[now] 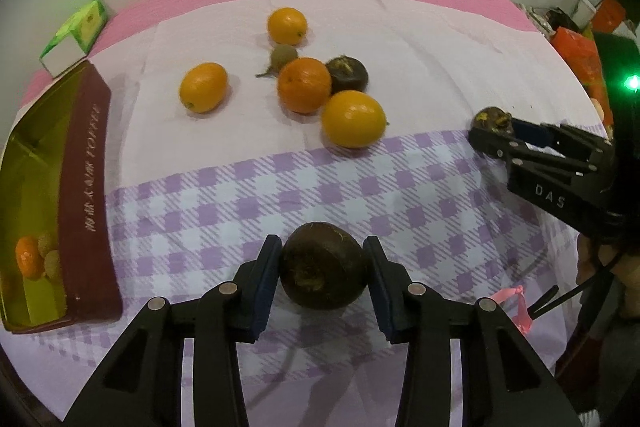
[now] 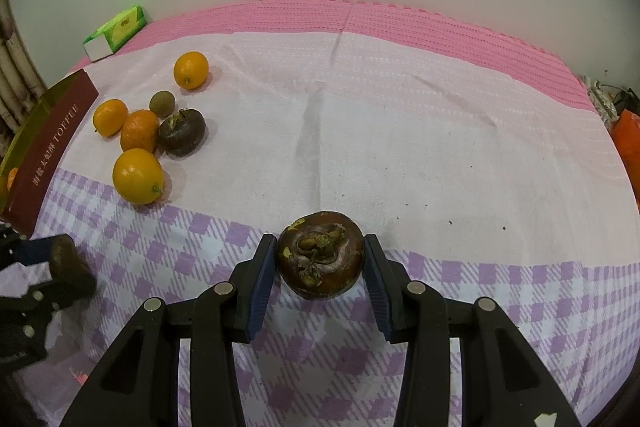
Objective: Organize fruits
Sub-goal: 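Carry the mangosteen into the tin tray and open the left gripper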
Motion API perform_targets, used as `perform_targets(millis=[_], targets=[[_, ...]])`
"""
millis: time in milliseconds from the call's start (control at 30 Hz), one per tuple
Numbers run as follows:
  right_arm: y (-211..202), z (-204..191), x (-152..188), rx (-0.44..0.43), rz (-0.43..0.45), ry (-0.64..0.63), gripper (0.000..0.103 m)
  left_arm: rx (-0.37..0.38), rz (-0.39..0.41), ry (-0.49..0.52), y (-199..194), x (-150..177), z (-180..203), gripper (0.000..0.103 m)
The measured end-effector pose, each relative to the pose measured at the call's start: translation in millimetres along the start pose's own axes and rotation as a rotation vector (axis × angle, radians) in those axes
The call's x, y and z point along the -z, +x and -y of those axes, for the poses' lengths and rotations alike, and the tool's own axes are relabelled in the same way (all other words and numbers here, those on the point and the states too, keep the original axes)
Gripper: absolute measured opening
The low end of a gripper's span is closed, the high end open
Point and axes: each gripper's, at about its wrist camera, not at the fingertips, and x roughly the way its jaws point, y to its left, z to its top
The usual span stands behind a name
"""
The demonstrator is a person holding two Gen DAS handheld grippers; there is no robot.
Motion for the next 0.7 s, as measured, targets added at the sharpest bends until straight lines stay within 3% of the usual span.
perform_targets(millis=[433,700], targets=[[1.1,-1.1,0.2,0.006,0.007,0.002,0.04,-0.073,0.064,-0.106,-32.9,-17.7,-54.5,0.043],[1.2,-0.8,1.4,0.011,0.015,0.015,0.04,-0.166,0.122,-0.199,-56.4,-29.2,-109.4,0.043]])
